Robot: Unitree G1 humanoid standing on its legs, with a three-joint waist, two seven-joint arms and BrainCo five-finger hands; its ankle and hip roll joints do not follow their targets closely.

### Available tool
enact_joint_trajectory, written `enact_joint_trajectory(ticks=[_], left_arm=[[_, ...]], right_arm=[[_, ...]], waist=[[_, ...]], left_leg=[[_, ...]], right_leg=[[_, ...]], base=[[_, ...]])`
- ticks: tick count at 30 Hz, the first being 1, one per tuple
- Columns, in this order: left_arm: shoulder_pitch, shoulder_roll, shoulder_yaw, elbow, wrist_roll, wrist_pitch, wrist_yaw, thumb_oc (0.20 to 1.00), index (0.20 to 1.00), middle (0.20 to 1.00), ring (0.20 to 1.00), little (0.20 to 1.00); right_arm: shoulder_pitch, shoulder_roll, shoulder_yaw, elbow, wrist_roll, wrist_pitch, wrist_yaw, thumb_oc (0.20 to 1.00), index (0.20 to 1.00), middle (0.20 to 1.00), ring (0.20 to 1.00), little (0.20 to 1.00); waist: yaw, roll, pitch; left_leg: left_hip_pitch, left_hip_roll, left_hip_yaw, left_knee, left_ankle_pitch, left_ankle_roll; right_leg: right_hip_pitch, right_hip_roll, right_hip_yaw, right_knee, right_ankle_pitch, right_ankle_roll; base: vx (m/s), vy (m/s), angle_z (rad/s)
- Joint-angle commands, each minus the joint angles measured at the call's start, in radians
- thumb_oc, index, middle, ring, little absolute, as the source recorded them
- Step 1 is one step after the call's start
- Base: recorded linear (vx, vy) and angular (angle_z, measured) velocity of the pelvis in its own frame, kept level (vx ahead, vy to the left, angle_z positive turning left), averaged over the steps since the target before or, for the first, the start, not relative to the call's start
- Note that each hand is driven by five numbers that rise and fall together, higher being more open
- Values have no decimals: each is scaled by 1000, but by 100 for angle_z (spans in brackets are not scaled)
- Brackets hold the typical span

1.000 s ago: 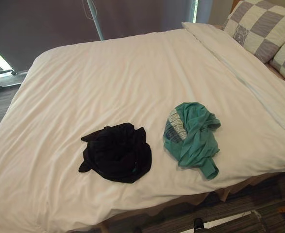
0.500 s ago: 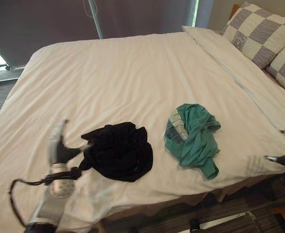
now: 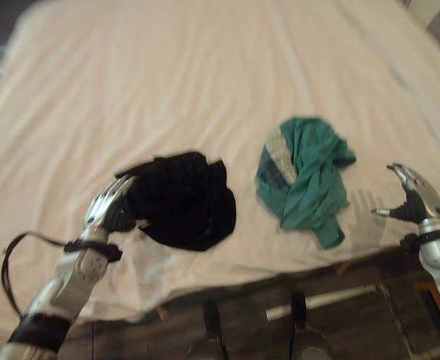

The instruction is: Tidy up the quilt and then pick up the clothes from the bed and put them into the laundry hamper.

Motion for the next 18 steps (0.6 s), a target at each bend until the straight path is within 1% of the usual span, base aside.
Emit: enact_joint_trajectory(ticks=[1, 2, 3, 4, 6, 7, 8, 9, 10, 11, 12, 13, 14, 15, 18], left_arm=[[-88, 47, -11, 21, 65, 9, 10, 1000, 1000, 1000, 1000, 1000], [-98, 47, -11, 36, 88, 3, 9, 1000, 1000, 1000, 1000, 1000], [-98, 46, -10, 38, 89, 1, 11, 1000, 1000, 1000, 1000, 1000], [-122, 54, -20, 71, 86, -3, 45, 608, 608, 608, 608, 608], [-160, 59, -57, 80, 80, -17, 47, 398, 398, 398, 398, 398], [-167, 58, -60, 86, 79, -18, 49, 253, 253, 253, 253, 253], [-181, 55, -81, 79, 75, -24, 50, 200, 200, 200, 200, 200], [-194, 42, -105, 67, 64, -32, 47, 200, 200, 200, 200, 200], [-200, 43, -129, 99, 56, -55, 66, 200, 200, 200, 200, 200], [-228, 27, -147, 152, -31, -64, 38, 200, 200, 200, 200, 200], [-287, 3, -161, 184, -83, -49, 54, 200, 200, 200, 200, 200], [-352, -27, -197, 241, -114, -39, 67, 200, 200, 200, 200, 200], [-363, -29, -202, 253, -117, -42, 71, 200, 200, 200, 200, 200], [-400, -80, -228, 310, -146, -29, 94, 200, 200, 200, 200, 200], [-388, -175, -193, 380, -247, -25, 138, 200, 200, 200, 200, 200]], right_arm=[[-84, -55, 6, -69, 46, -38, -34, 1000, 1000, 1000, 1000, 1000], [-106, -51, -7, -84, 51, -43, -48, 1000, 1000, 1000, 1000, 1000], [-106, -51, -7, -85, 50, -42, -47, 1000, 1000, 1000, 1000, 1000], [-136, -62, 10, -99, 47, -47, -49, 1000, 1000, 1000, 1000, 1000], [-185, -74, 48, -86, 38, -48, -50, 1000, 1000, 1000, 1000, 1000], [-196, -75, 53, -78, 39, -49, -53, 1000, 1000, 1000, 1000, 1000], [-229, -83, 82, -71, 29, -48, -51, 1000, 1000, 1000, 1000, 1000], [-262, -94, 112, -66, 11, -45, -52, 1000, 1000, 1000, 1000, 1000], [-306, -101, 156, -43, 12, -51, -55, 1000, 1000, 1000, 1000, 1000], [-374, -104, 219, -14, 11, -48, -50, 1000, 1000, 1000, 1000, 1000], [-418, -98, 274, -5, 9, -45, -38, 1000, 1000, 1000, 1000, 1000], [-471, -72, 344, 39, 8, -37, -27, 1000, 1000, 1000, 1000, 1000], [-486, -70, 354, 52, 9, -38, -31, 1000, 1000, 1000, 1000, 1000], [-572, -20, 455, 135, -1, -19, -6, 1000, 1000, 1000, 1000, 1000], [-704, 63, 587, 325, 2, 11, 2, 1000, 1000, 1000, 1000, 1000]], waist=[[-19, -44, -12], [-13, -47, 2], [-14, -47, 0], [-6, -46, 17], [1, -44, 30], [1, -43, 32], [4, -43, 38], [12, -46, 41], [13, -44, 43], [15, -47, 42], [15, -47, 40], [17, -44, 42], [16, -42, 45], [32, -41, 49], [52, -40, 76]], left_leg=[[9, 67, 11, -2, -39, -52], [-28, 70, 11, -2, -28, -57], [-32, 70, 11, -2, -27, -57], [-56, 74, 10, -2, -16, -61], [-70, 75, 11, -2, -9, -65], [-72, 75, 11, -2, -9, -65], [-77, 77, 10, -2, -5, -67], [-79, 78, 8, -2, -2, -70], [-80, 79, 6, -2, 0, -71], [-79, 81, 7, -2, 2, -72], [-77, 80, 6, -3, 2, -71], [-76, 78, 4, -2, 1, -70], [-75, 78, 3, -2, 1, -70], [-71, 76, -3, -2, 0, -68], [-67, 71, -20, 3, 0, -64]], right_leg=[[-7, -47, 23, 22, -99, 48], [-44, -46, 21, 32, -95, 49], [-49, -45, 22, 34, -96, 49], [-76, -49, 19, 42, -92, 49], [-92, -52, 15, 46, -90, 50], [-95, -51, 16, 47, -90, 50], [-97, -52, 12, 48, -89, 50], [-99, -55, 9, 49, -90, 50], [-100, -55, 10, 52, -91, 49], [-104, -56, 14, 61, -92, 46], [-105, -55, 13, 66, -94, 45], [-105, -54, 15, 74, -97, 42], [-105, -54, 15, 75, -99, 42], [-107, -58, 15, 95, -107, 36], [-123, -65, 14, 149, -126, 28]], base=[[-114, -31, 1], [-113, -31, -2], [-112, -42, -3], [-70, -22, -7], [-39, -15, -2], [0, 0, 0], [-20, -16, 4], [0, 0, 0], [8, -12, 3], [0, 0, 0], [-1, 0, 6], [-6, 0, 6], [-13, -3, 9], [-26, -14, 9], [-46, -23, 4]])
